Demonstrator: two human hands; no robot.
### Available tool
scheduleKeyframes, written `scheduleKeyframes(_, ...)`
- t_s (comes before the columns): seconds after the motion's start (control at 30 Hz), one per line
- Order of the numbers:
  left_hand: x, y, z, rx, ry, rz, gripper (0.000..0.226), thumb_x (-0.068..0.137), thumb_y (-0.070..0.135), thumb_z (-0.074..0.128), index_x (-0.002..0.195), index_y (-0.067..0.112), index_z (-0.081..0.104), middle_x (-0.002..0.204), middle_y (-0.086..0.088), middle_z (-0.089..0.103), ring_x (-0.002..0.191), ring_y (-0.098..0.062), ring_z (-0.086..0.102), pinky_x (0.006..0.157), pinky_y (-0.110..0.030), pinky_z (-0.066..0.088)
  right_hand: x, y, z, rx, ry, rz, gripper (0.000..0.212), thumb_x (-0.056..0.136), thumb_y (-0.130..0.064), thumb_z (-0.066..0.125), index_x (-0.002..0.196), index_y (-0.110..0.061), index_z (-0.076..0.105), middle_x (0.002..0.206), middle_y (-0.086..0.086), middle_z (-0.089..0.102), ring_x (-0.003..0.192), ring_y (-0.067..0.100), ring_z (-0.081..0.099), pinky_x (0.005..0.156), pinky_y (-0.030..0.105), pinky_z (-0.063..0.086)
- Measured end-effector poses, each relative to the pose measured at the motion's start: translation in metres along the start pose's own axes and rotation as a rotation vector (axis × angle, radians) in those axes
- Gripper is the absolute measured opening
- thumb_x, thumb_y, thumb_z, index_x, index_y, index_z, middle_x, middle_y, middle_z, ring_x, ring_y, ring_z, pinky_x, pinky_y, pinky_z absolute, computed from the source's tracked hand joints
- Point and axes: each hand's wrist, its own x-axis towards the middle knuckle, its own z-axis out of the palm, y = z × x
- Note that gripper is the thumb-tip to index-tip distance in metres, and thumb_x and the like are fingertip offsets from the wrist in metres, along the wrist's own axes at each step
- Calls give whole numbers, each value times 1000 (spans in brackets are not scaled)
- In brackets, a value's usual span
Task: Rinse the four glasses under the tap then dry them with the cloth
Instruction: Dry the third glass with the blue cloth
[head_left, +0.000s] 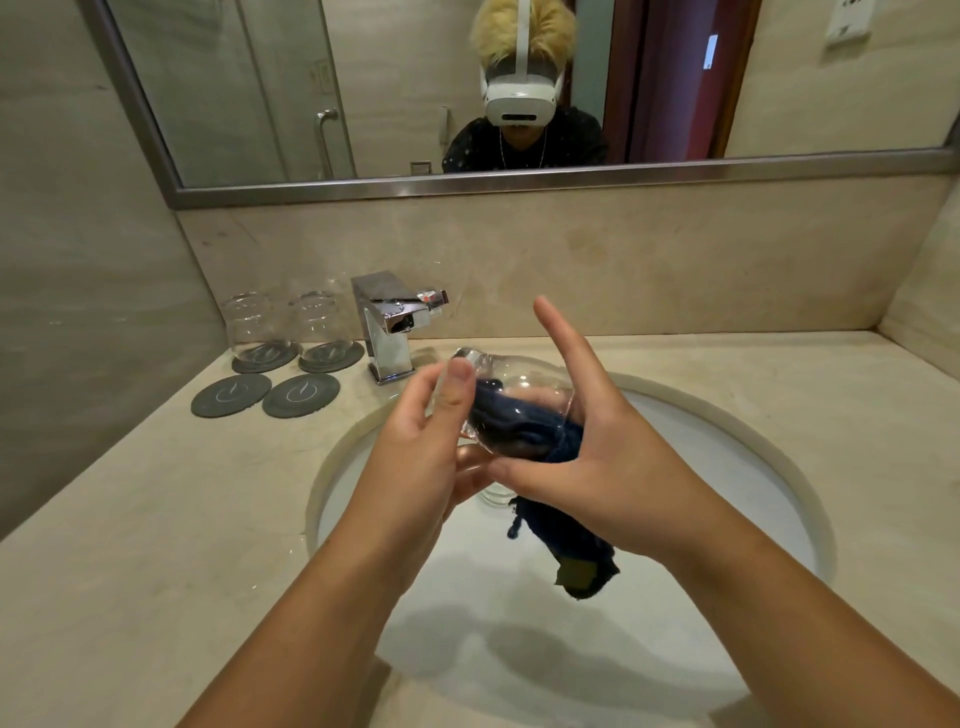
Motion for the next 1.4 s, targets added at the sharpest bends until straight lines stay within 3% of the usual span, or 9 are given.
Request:
scheduleKeyframes(0.23,1,1,-1,67,-47,60,57,98,56,50,143,22,54,128,-10,75,112,-32,76,104,-53,57,4,3,4,307,31,117,122,76,-11,95,158,-64,21,114,2,81,105,21,79,103,42,57)
scheduleKeyframes(0.33,3,-1,-3,82,-66,89,60,96,56,49,147,24,51,131,-8,74,118,-30,73,104,-49,56,5,3,5,455,44,153,121,73,-5,93,159,-57,26,117,5,81,112,23,77,104,38,56)
scheduleKeyframes(0.47,6,-2,-4,75,-77,97,67,90,58,52,151,30,49,132,-4,73,121,-27,71,100,-42,53,6,3,4,634,58,198,117,70,-5,90,161,-50,31,118,7,81,109,28,78,90,30,63)
scheduleKeyframes(0.63,7,-4,-8,101,-143,90,65,95,63,53,154,41,44,149,2,63,139,-21,59,119,-49,43,8,7,0,760,55,220,101,73,-14,83,160,-42,39,126,7,78,109,29,78,82,28,63)
scheduleKeyframes(0.83,8,-8,-12,173,-174,31,77,89,84,38,155,45,44,148,13,62,135,-11,59,112,-44,47,8,6,-3,672,66,166,96,75,-11,80,157,-42,43,121,12,79,107,31,79,81,28,63)
scheduleKeyframes(0.93,6,-2,-13,139,-81,3,84,78,94,38,136,40,66,133,2,71,114,-28,61,91,-35,52,6,5,-4,488,94,104,101,81,-2,85,158,-49,39,112,15,81,105,34,78,95,36,61)
scheduleKeyframes(1.03,4,7,-12,63,-49,-31,95,71,97,49,131,27,70,127,-11,73,95,-24,54,75,-30,49,3,3,-5,267,81,60,101,89,-1,80,158,-57,32,102,11,82,99,38,77,97,42,61)
scheduleKeyframes(1.2,6,7,-16,159,-28,-29,55,88,68,62,104,20,82,119,-24,73,86,-19,63,77,-31,53,-1,0,-6,121,27,69,106,89,-7,82,156,-67,26,99,6,81,81,39,76,72,34,64)
scheduleKeyframes(1.4,10,-2,-23,228,-82,41,46,94,55,60,116,18,77,117,-13,77,109,-24,70,95,-42,57,5,9,-8,240,-38,159,109,75,-12,83,159,-57,30,109,14,81,106,41,74,100,42,57)
